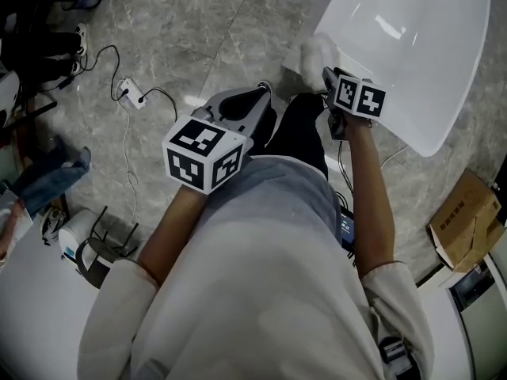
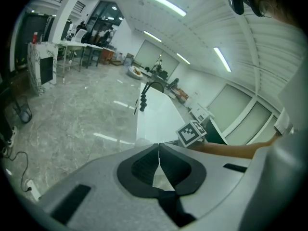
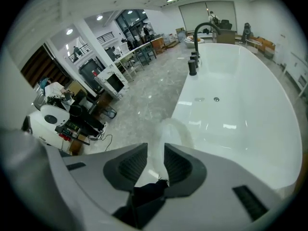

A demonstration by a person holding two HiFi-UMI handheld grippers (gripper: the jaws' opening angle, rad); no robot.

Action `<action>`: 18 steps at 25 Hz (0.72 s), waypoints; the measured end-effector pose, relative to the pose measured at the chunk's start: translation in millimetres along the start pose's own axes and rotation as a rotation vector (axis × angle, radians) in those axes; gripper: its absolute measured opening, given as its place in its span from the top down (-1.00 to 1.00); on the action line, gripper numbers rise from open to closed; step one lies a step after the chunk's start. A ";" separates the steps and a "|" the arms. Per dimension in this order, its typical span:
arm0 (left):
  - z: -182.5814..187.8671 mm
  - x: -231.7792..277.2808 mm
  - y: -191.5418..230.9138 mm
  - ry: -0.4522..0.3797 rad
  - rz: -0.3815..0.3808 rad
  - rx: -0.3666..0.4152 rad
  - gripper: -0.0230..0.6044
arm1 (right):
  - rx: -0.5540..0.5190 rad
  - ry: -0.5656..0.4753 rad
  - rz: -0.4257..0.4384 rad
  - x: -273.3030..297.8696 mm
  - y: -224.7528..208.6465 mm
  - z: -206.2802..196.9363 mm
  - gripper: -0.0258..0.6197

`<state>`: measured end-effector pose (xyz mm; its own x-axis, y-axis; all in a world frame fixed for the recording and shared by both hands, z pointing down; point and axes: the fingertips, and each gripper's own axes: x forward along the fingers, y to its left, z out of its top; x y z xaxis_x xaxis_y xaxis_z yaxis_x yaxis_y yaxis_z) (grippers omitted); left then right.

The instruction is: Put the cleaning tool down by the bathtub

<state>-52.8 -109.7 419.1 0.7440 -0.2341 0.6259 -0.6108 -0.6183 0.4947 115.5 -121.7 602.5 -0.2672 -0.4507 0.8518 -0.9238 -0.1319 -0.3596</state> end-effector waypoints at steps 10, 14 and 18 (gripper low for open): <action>-1.0 -4.9 -6.9 -0.008 -0.024 0.005 0.89 | -0.005 -0.065 0.067 -34.8 22.1 7.9 0.64; 2.9 -6.4 -8.7 -0.016 -0.028 0.018 0.89 | -0.004 -0.083 0.072 -48.0 24.5 6.4 0.66; 3.9 -9.9 -13.0 -0.022 -0.039 0.026 0.90 | 0.011 -0.109 0.074 -64.0 27.9 5.5 0.70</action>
<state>-51.2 -102.3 404.1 0.7728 -0.2256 0.5932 -0.5742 -0.6467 0.5021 108.3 -101.4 535.9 -0.3025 -0.5528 0.7764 -0.8995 -0.1040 -0.4244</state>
